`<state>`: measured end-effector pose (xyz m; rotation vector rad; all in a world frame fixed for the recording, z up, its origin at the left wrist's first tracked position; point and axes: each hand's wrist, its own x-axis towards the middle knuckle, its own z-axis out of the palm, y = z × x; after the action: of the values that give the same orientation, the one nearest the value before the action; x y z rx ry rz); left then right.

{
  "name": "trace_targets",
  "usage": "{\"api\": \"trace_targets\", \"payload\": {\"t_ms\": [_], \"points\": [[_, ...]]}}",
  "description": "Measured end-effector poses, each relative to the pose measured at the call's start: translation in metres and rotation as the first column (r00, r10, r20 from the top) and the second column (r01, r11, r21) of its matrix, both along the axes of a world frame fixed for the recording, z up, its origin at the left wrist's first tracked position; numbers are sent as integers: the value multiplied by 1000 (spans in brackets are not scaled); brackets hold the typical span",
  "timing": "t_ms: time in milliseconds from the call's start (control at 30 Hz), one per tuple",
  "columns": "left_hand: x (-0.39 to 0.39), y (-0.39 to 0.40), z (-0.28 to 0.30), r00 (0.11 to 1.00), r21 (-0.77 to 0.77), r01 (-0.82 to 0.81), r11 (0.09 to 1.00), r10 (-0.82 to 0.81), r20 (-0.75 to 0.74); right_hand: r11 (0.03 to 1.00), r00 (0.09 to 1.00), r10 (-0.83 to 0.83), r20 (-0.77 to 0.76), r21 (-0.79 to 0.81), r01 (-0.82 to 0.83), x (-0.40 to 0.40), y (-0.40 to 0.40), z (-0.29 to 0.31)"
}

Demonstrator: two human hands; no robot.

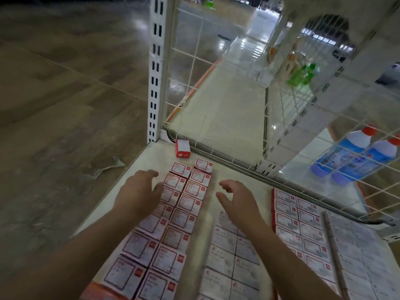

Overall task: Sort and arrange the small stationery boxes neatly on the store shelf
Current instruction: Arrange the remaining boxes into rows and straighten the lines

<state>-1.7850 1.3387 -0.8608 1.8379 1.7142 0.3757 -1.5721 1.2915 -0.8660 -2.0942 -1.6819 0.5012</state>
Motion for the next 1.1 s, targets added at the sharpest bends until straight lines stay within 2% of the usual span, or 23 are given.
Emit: {"api": "trace_targets", "payload": {"t_ms": [167, 300, 533, 667, 767, 900, 1100], "points": [[-31, 13, -16, 993, -100, 54, 994, -64, -102, 993, 995, -86, -50, 73, 89, -34, 44, -2], [-45, 24, -27, 988, -201, 86, 976, -110, -111, 990, 993, -111, -49, 87, 115, -53, 72, -7], [-47, 40, -39, 980, -94, 96, 991, -110, -165, 990, 990, -131, 46, 58, 128, -67, 118, -15], [-46, 42, -39, 984, -99, 71, 993, -86, -156, 988, 988, -154, 9, -5, 154, -71, 137, -20], [-47, 41, -41, 982, -96, 90, 991, -105, -158, 989, 990, -135, 49, -52, 138, -75, 144, -21], [-46, 39, -42, 983, -86, 90, 992, -103, -151, 987, 979, -148, 139, -37, 155, -77, 150, -26], [-47, 39, -39, 985, -121, 86, 989, -103, -140, 985, 979, -171, 112, -10, 173, -80, 151, -24]]}}
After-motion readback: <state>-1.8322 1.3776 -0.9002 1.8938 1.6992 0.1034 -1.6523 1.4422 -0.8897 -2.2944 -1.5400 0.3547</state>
